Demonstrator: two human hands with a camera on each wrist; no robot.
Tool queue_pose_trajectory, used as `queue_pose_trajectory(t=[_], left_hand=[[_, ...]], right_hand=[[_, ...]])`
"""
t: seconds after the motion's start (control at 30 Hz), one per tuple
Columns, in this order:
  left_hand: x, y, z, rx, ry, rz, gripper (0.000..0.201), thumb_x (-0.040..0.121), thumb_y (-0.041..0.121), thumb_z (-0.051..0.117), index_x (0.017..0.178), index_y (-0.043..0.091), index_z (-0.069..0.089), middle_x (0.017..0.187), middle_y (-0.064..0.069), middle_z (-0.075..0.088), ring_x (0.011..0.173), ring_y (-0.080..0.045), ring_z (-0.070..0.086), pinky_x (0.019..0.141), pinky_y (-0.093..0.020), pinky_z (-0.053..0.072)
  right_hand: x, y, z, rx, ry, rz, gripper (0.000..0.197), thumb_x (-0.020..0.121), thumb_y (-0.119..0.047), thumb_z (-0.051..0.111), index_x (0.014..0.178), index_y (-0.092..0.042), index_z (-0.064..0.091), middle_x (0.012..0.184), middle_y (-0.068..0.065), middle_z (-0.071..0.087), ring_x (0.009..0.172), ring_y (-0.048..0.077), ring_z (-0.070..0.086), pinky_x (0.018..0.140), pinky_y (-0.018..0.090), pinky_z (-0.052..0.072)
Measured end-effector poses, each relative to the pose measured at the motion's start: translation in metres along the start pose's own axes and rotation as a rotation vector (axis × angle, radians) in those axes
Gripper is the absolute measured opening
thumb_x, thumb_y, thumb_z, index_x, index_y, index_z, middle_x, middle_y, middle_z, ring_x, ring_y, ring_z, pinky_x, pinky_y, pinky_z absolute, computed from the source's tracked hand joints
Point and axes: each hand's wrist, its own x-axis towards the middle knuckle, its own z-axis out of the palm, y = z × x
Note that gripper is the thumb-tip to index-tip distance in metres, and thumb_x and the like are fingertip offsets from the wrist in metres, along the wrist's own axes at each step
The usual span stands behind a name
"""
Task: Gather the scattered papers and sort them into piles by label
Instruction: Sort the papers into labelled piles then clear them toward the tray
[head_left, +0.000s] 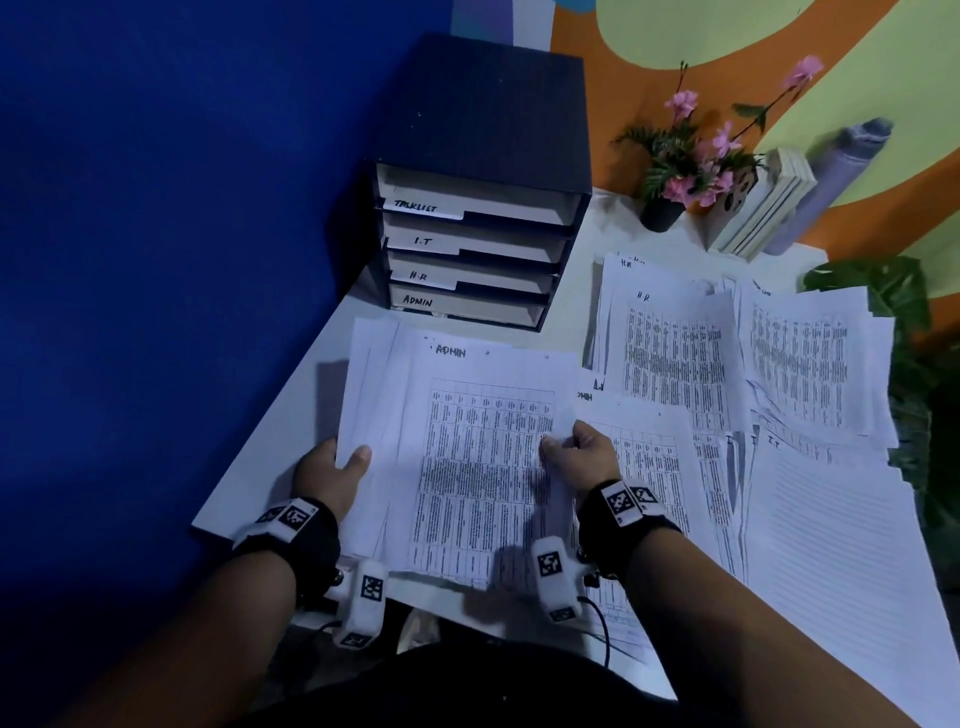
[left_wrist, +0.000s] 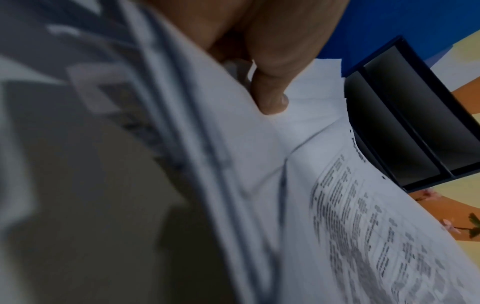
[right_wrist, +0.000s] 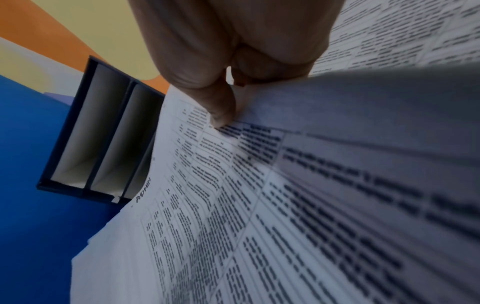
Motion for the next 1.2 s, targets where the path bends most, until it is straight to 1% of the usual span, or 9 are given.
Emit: queue_pose_trajectory(t=[0.07,0.2,0.3,0.37,0.57,0.7,0.93,1.07,1.2], left_hand=[[0.003,-0.004,0.001,0.031,0.014,-0.041,0.029,0.093,0.025,0.058,0.115,0.005,0.062,0.111,-0.013,0.066,0.101,-0.031,0.062,0.092,-0.041,0.050],[0.005,-0.006,0.000,0.178,0.050,-0.095,0.037,0.091,0.015,0.058,0.127,0.007,0.050,0.125,-0.016,0.058,0.109,-0.034,0.057,0.097,-0.043,0.047],[-0.001,-0.001,0.000,0.357,0.099,-0.006,0.070,0.087,0.010,0.063,0.148,0.019,0.029,0.148,-0.011,0.034,0.132,-0.033,0.038,0.110,-0.041,0.032],[-0.006,0.007,0.003,0.479,0.125,0.085,0.068,0.088,0.015,0.064,0.147,0.019,0.031,0.149,-0.012,0.030,0.133,-0.032,0.033,0.111,-0.040,0.026],[-0.011,0.018,0.021,0.233,-0.236,0.145,0.038,0.098,0.036,0.048,0.130,0.017,0.055,0.122,0.004,0.060,0.115,-0.015,0.055,0.098,-0.025,0.038],[-0.008,0.016,0.022,0.196,-0.198,0.100,0.027,0.089,0.018,0.063,0.116,0.019,0.060,0.109,0.001,0.068,0.101,-0.020,0.064,0.094,-0.034,0.049],[-0.013,0.025,0.017,0.147,-0.132,0.129,0.005,0.090,0.008,0.062,0.090,0.012,0.059,0.073,0.009,0.058,0.075,-0.018,0.055,0.064,-0.021,0.038],[-0.002,0.018,0.026,0.274,-0.153,0.163,0.028,0.092,0.005,0.051,0.117,0.013,0.061,0.110,-0.004,0.066,0.101,-0.024,0.060,0.085,-0.027,0.045],[0.008,0.005,0.022,0.727,-0.047,0.083,0.070,0.084,0.028,0.066,0.146,0.018,0.035,0.145,-0.013,0.037,0.134,-0.031,0.035,0.111,-0.039,0.032]], right_hand=[[-0.001,0.004,-0.005,0.021,0.026,0.004,0.024,0.087,-0.008,0.064,0.068,-0.011,0.049,0.059,0.003,0.048,0.055,0.017,0.045,0.052,0.023,0.042],[-0.003,0.014,-0.011,0.102,0.033,0.014,0.025,0.089,-0.001,0.058,0.072,-0.018,0.059,0.063,0.005,0.055,0.061,0.020,0.050,0.060,0.032,0.045],[-0.002,0.024,-0.012,0.147,0.032,0.055,0.030,0.087,0.001,0.056,0.069,-0.021,0.065,0.063,0.006,0.058,0.062,0.023,0.053,0.063,0.039,0.050],[-0.002,0.028,-0.013,0.170,0.026,0.083,0.034,0.085,0.000,0.055,0.066,-0.025,0.067,0.062,0.005,0.060,0.064,0.024,0.054,0.066,0.047,0.053],[-0.007,0.029,-0.011,0.198,0.013,0.061,0.033,0.084,0.006,0.050,0.069,-0.020,0.064,0.055,0.001,0.057,0.056,0.020,0.049,0.061,0.037,0.047],[-0.005,0.029,-0.014,0.215,0.005,0.081,0.031,0.084,0.004,0.052,0.068,-0.020,0.064,0.060,0.005,0.056,0.060,0.021,0.049,0.065,0.041,0.046],[-0.001,0.027,-0.020,0.255,-0.014,0.125,0.027,0.084,-0.006,0.060,0.067,-0.025,0.066,0.063,0.005,0.057,0.059,0.022,0.051,0.066,0.044,0.049],[0.000,0.023,-0.012,0.200,-0.041,0.111,0.017,0.081,-0.001,0.058,0.075,-0.017,0.060,0.066,0.007,0.056,0.062,0.021,0.050,0.066,0.040,0.047],[0.003,0.027,-0.012,-0.003,0.047,0.034,0.013,0.084,-0.006,0.054,0.076,-0.016,0.055,0.066,0.007,0.057,0.061,0.020,0.052,0.061,0.033,0.047]])
